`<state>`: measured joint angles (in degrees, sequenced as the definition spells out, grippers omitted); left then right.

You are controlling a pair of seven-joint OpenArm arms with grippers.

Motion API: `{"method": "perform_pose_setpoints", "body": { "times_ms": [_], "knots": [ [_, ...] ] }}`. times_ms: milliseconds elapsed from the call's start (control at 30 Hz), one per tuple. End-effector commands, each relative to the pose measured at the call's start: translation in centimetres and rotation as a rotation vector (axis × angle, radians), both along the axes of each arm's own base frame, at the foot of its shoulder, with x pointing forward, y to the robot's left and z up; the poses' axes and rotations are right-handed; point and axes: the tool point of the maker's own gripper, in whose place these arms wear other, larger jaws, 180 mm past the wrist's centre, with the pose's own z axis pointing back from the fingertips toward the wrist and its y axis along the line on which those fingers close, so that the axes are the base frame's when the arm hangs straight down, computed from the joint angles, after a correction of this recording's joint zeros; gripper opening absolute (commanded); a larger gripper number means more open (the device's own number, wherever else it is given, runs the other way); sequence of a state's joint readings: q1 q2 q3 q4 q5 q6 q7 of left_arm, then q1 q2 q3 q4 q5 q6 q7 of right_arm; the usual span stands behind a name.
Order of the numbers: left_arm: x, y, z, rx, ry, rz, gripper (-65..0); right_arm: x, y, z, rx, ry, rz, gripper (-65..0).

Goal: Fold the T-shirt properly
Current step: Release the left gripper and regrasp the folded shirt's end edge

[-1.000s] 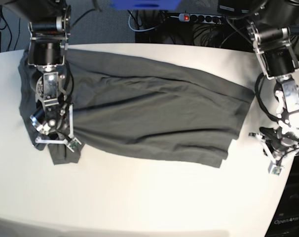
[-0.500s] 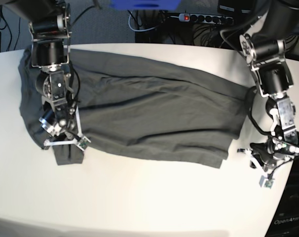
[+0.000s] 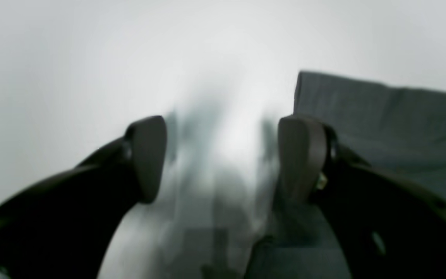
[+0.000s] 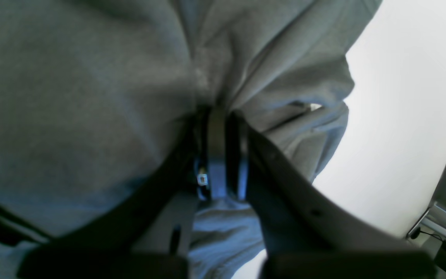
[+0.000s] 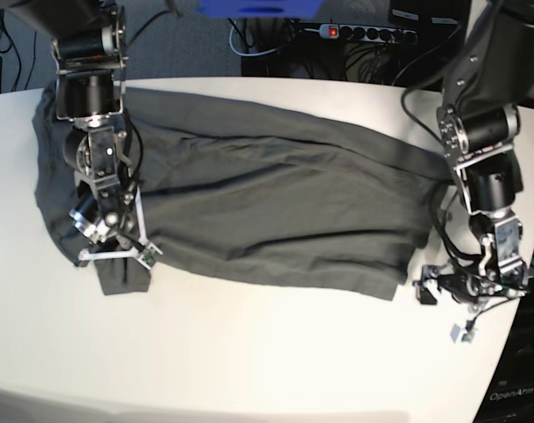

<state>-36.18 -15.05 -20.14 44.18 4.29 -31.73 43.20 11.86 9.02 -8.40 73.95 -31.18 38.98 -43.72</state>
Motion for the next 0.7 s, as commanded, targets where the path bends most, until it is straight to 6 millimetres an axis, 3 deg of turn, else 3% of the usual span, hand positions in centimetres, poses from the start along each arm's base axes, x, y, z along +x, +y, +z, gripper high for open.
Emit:
{"method": "perform_pose_setpoints", "body": {
  "times_ms": [0, 200, 667],
  "knots": [
    [1.9, 0.5, 2.7, 0.001, -0.073, 0.004, -19.2, 0.5, 0.7, 0.4, 0.024, -0.008, 0.023, -64.3],
    [1.9, 0.2, 2.7, -0.010, -0.072, 0.004, -15.5, 0.0, 0.7, -0.5, 0.021, 0.021, 0.025, -64.4],
    [2.3, -0.9, 1.1, -0.080, 0.001, 0.011, -15.5, -0.1, 1.0, -1.0, 0.043, 0.024, 0.034, -64.4]
  ]
}}
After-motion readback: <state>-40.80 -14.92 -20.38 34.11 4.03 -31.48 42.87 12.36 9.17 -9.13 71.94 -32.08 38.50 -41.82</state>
